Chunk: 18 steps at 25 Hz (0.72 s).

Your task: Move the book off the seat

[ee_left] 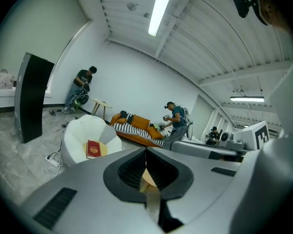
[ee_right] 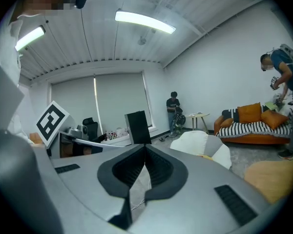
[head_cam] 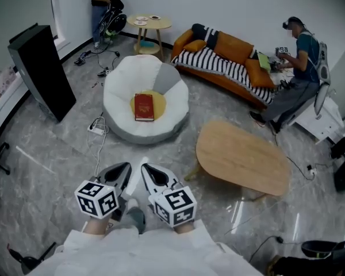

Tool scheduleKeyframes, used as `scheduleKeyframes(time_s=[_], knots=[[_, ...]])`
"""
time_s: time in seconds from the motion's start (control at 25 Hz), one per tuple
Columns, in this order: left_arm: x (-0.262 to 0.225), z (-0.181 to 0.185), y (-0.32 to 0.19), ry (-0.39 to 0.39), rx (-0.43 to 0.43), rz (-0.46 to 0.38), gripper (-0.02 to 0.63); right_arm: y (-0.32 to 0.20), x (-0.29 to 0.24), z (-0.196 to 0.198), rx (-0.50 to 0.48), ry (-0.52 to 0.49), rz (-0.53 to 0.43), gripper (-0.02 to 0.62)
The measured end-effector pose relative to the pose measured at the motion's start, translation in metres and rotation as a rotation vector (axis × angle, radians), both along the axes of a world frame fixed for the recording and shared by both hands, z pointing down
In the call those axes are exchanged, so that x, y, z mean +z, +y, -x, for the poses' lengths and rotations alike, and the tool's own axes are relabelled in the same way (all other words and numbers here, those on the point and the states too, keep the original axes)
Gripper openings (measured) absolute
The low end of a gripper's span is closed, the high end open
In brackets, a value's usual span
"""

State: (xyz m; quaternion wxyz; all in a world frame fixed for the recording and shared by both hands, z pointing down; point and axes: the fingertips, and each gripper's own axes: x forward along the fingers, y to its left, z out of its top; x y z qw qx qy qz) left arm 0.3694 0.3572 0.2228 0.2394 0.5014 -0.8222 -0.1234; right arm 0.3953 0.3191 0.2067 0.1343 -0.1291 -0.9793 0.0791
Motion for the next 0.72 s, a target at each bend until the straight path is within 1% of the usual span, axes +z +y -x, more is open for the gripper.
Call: scheduleKeyframes(time_s=[0.24,0.36,0.52,0.64,0.72], knots=[[-0.01,0.079,-0.018,-0.021,0.041,-0.013,0.006,-0.017,-0.01,0.082,0.028,-0.016,-0.003,0.012],[-0.007,0.11,-0.024,-0.011,0.059,-0.012,0.006,-0.023,-0.008,0.112,0.056,-0.013,0.002,0.012],[0.004,0.131,-0.029,0.019,0.077,-0.012,0.006,-0.029,-0.002,0.135,0.104,-0.002,0.024,0.012],[0.014,0.14,-0.032,0.054,0.084,-0.005,0.006,-0.034,0.005,0.147,0.118,0.028,0.019,0.012],[0.019,0.151,-0.035,0.063,0.084,-0.003,0.006,-0.04,0.011,0.155,0.128,0.043,0.022,0.012]])
